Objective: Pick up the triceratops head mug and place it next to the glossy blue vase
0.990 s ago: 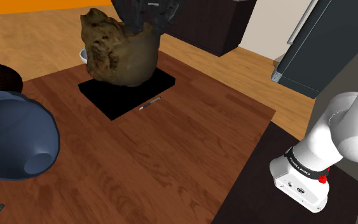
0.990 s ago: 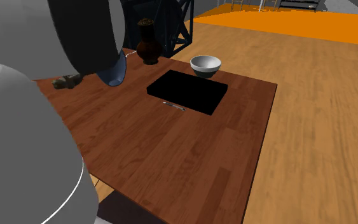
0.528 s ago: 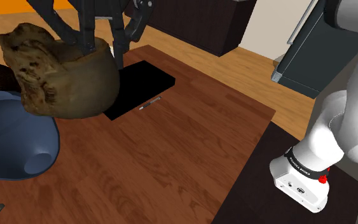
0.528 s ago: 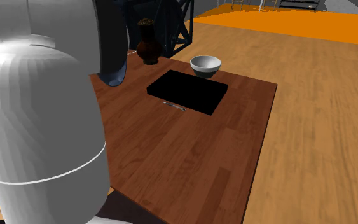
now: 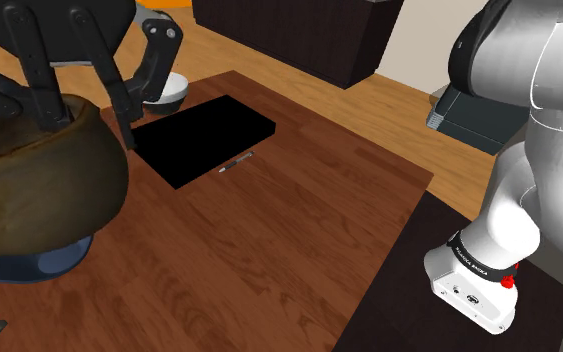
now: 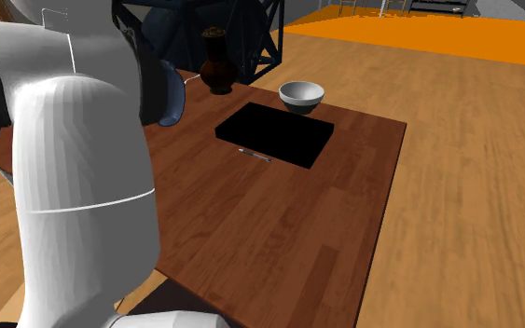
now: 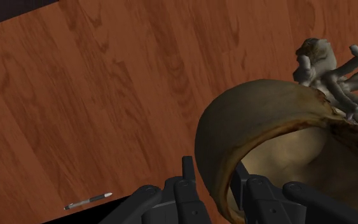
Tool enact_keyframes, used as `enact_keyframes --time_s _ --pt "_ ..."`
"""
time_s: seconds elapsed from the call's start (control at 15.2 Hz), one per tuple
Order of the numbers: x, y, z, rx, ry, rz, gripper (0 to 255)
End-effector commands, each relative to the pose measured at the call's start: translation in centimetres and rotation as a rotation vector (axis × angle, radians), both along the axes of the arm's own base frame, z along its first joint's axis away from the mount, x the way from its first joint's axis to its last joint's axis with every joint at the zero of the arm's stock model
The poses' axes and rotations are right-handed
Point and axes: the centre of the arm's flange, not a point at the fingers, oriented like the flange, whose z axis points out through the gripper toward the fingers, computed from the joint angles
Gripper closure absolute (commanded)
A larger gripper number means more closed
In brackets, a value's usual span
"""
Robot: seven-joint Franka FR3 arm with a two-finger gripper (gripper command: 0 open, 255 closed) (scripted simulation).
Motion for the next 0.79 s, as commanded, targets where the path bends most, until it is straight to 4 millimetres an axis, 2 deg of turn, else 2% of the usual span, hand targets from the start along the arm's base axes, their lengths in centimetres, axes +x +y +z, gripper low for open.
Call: enact_keyframes --time_s 0.0,0.73 --pt "0.0 0.1 -1.0 0.003 -0.001 0.0 255" --pt "0.0 0.1 -6.8 0.003 -0.001 0.0 255"
